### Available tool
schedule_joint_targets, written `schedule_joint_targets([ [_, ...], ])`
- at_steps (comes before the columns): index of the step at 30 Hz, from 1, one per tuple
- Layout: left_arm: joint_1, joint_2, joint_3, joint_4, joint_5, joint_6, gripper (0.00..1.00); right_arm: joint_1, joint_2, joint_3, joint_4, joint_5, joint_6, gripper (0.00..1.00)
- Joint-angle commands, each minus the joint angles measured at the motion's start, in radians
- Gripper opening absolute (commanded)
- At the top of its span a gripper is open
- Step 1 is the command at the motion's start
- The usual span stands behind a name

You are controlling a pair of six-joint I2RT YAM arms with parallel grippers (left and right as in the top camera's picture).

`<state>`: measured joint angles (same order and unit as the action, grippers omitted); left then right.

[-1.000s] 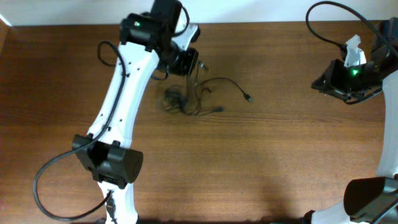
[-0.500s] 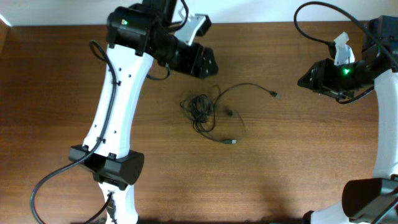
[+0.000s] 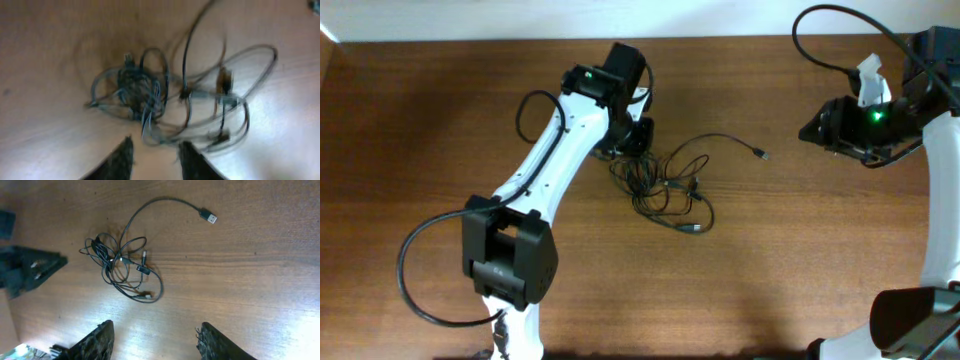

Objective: Untangle cables

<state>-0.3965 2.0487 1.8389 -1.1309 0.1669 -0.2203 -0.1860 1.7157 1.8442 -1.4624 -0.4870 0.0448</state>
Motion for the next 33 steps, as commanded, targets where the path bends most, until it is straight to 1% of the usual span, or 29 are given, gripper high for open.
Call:
schedule_joint_targets([
  [1, 0.000, -0.009, -0.142, 0.101, -0.007, -0.136, 0.27, 0.003, -0.024, 0.007, 0.001, 0.013, -0.012, 0.55],
  [4, -0.001, -0.009, -0.238, 0.170, -0.007, -0.163, 0.22, 0.003, -0.024, 0.007, 0.002, 0.013, -0.012, 0.55],
  [6, -0.003, -0.007, -0.275, 0.197, -0.006, -0.183, 0.22, 0.003, -0.024, 0.007, 0.002, 0.013, -0.012, 0.55],
  [11, -0.010, -0.006, -0.370, 0.368, -0.007, -0.212, 0.24, 0.003, -0.024, 0.007, 0.000, 0.013, -0.012, 0.55],
  [14, -0.010, 0.003, -0.399, 0.459, -0.007, -0.214, 0.28, 0.003, -0.024, 0.007, 0.000, 0.013, -0.012, 0.55],
  [17, -0.010, 0.029, -0.401, 0.521, -0.007, -0.214, 0.28, 0.003, -0.024, 0.007, 0.000, 0.013, -0.012, 0.55],
  [20, -0.010, 0.082, -0.401, 0.521, -0.006, -0.214, 0.26, 0.003, -0.024, 0.007, -0.001, 0.013, -0.012, 0.55],
  [23, -0.010, 0.108, -0.401, 0.505, -0.001, -0.214, 0.20, 0.003, -0.024, 0.007, 0.001, 0.013, -0.012, 0.56],
  [24, -0.010, 0.109, -0.401, 0.506, 0.001, -0.214, 0.15, 0.003, -0.024, 0.007, 0.001, 0.017, -0.012, 0.56],
  [25, -0.010, 0.109, -0.400, 0.506, 0.001, -0.213, 0.06, 0.003, -0.024, 0.007, 0.000, 0.024, -0.012, 0.56],
  [26, -0.010, 0.109, -0.398, 0.507, 0.001, -0.213, 0.00, 0.003, -0.024, 0.007, -0.001, 0.027, -0.012, 0.56],
  [28, -0.008, 0.100, -0.353, 0.467, 0.000, -0.198, 0.00, 0.003, -0.024, 0.007, 0.000, 0.027, -0.012, 0.56],
  [29, -0.008, 0.084, -0.301, 0.409, 0.000, -0.166, 0.00, 0.003, -0.024, 0.007, 0.000, 0.027, -0.012, 0.56],
  [30, -0.009, 0.065, -0.242, 0.327, 0.001, -0.129, 0.00, 0.003, -0.024, 0.007, 0.000, 0.027, -0.012, 0.56],
  [33, -0.013, 0.012, -0.048, -0.013, 0.001, -0.036, 0.00, 0.003, -0.024, 0.007, 0.000, 0.027, -0.012, 0.56],
])
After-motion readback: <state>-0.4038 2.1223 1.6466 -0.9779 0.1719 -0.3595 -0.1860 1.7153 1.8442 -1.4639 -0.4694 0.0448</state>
